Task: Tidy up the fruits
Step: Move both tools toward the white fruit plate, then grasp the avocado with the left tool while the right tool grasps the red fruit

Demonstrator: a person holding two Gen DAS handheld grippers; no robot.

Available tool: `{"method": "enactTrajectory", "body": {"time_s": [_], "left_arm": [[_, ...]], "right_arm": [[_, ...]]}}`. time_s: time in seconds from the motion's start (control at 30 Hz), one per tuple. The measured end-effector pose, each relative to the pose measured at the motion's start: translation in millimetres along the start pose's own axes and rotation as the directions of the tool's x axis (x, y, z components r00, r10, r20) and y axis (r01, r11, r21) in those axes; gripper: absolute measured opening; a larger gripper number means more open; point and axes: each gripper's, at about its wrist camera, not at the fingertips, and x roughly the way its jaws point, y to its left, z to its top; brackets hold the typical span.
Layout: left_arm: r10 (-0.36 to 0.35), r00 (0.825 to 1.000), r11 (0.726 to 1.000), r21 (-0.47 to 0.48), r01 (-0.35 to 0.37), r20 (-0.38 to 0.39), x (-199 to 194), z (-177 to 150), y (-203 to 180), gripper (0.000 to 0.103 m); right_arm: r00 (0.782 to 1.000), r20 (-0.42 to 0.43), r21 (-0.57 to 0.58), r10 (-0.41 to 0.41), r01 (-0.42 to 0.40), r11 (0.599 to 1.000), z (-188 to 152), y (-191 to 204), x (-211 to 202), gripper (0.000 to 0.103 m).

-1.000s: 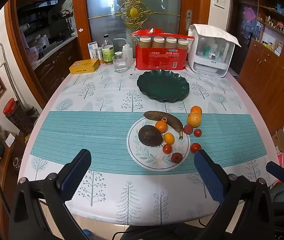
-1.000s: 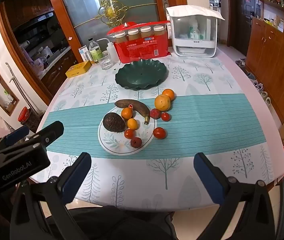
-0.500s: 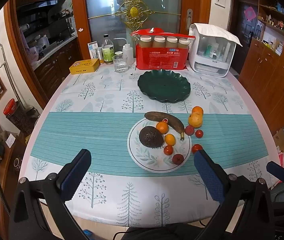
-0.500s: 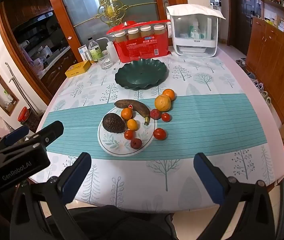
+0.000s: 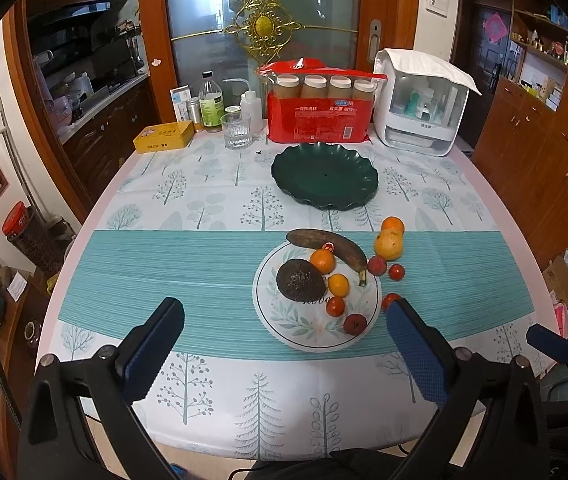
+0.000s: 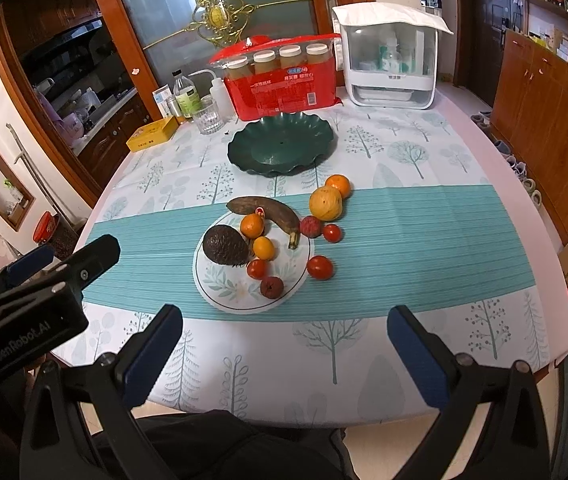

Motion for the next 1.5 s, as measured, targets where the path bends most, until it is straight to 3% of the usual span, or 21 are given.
{"method": "enactTrajectory", "body": {"time_s": [0.6,1.03,1.27,1.5], "left_arm": [[-0.027,0.999,1.000,-0.016,0.026,-0.045,5,0,43,0.100],[-0.010,0.997,0.998,0.054,0.014,-0.071,11,17,60,0.102],[-0.057,0.990,0.994,0.082,0.067,-0.127,32,24,67,0.102],[-0.087,0.977,0.990,0.089,0.106,-0.197,71,29,63,0.102]], "right_arm": [[0.999,0.003,0.074,-0.032,0.032,0.997,-10,14,-8,0.103],[0.988,0.073,0.116,-0.135,0.126,0.985,-12,16,-12,0.103],[0.980,0.087,0.045,-0.176,0.173,0.984,-18,22,4,0.103],[0.987,0.085,-0.043,-0.136,0.140,0.989,-30,20,37,0.103]]}}
